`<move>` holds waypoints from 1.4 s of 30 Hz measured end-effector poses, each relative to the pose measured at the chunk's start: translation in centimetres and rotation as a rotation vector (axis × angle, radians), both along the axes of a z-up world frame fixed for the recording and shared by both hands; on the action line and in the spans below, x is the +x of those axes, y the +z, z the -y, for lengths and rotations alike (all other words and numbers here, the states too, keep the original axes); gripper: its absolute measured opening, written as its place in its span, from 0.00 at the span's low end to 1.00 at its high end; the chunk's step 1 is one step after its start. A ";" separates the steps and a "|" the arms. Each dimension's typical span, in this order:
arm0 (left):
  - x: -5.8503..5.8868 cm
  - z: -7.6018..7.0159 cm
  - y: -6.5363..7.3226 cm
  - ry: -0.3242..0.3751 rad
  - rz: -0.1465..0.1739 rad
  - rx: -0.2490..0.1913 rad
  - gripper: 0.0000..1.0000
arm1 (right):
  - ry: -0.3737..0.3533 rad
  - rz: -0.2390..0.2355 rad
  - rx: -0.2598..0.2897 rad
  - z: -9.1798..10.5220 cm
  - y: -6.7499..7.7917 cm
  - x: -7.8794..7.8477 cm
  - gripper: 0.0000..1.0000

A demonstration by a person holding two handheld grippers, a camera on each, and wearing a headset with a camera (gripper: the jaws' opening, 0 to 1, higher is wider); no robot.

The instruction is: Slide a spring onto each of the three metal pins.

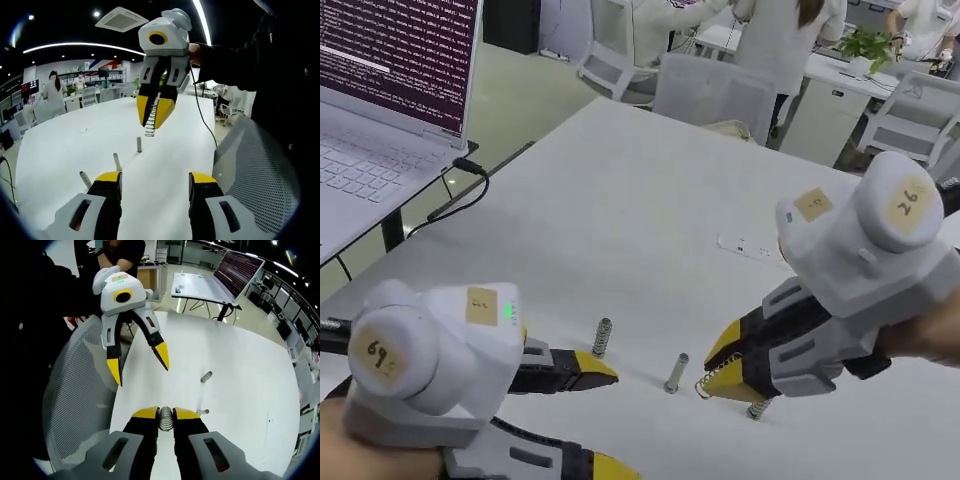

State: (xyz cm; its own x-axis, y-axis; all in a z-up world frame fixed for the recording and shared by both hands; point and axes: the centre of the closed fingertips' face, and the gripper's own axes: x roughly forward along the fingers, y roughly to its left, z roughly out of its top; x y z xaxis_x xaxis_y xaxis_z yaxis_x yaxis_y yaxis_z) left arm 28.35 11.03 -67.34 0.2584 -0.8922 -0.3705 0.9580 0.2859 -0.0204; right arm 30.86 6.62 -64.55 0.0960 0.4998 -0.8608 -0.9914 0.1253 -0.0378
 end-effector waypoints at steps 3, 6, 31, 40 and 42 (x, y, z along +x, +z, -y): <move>0.1 -0.3 -0.3 0.006 -0.002 0.000 0.55 | -0.005 0.002 -0.006 0.1 -0.1 0.4 0.08; 0.4 -0.8 -0.8 0.021 -0.011 0.004 0.60 | -0.009 0.006 -0.011 0.2 -0.2 0.9 0.08; 1.6 -3.5 -3.9 0.113 0.033 0.078 0.72 | -0.021 0.019 -0.119 -0.1 -2.5 6.9 0.08; 1.6 -3.3 -3.9 0.118 0.031 0.071 0.71 | -0.019 -0.013 -0.191 0.6 -5.3 8.4 0.08; 1.7 -3.4 -3.9 0.122 0.034 0.072 0.71 | -0.019 -0.027 -0.188 0.6 -5.7 8.5 0.08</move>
